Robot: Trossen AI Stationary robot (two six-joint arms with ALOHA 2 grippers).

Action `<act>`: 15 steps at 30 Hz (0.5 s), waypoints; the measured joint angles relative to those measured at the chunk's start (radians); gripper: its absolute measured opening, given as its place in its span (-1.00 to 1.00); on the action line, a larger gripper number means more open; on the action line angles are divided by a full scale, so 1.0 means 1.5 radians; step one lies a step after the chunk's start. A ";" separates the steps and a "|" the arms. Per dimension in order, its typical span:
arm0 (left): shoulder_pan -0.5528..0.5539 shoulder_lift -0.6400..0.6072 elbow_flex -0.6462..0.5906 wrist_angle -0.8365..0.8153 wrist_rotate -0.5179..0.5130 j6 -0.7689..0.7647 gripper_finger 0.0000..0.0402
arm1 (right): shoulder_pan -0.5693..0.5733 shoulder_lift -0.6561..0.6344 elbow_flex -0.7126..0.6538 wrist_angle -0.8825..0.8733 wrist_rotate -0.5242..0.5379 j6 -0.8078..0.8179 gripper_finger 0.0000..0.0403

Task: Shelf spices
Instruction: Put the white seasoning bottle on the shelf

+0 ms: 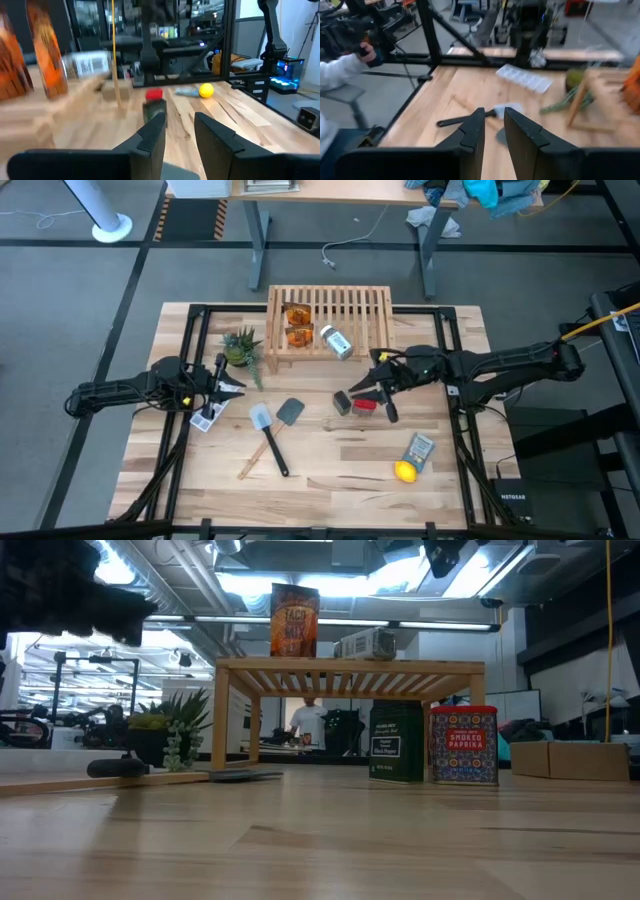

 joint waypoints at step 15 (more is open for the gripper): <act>0.000 0.002 0.002 0.227 -0.001 -0.127 -0.51 | 0.038 0.127 0.000 0.077 0.052 0.031 -0.61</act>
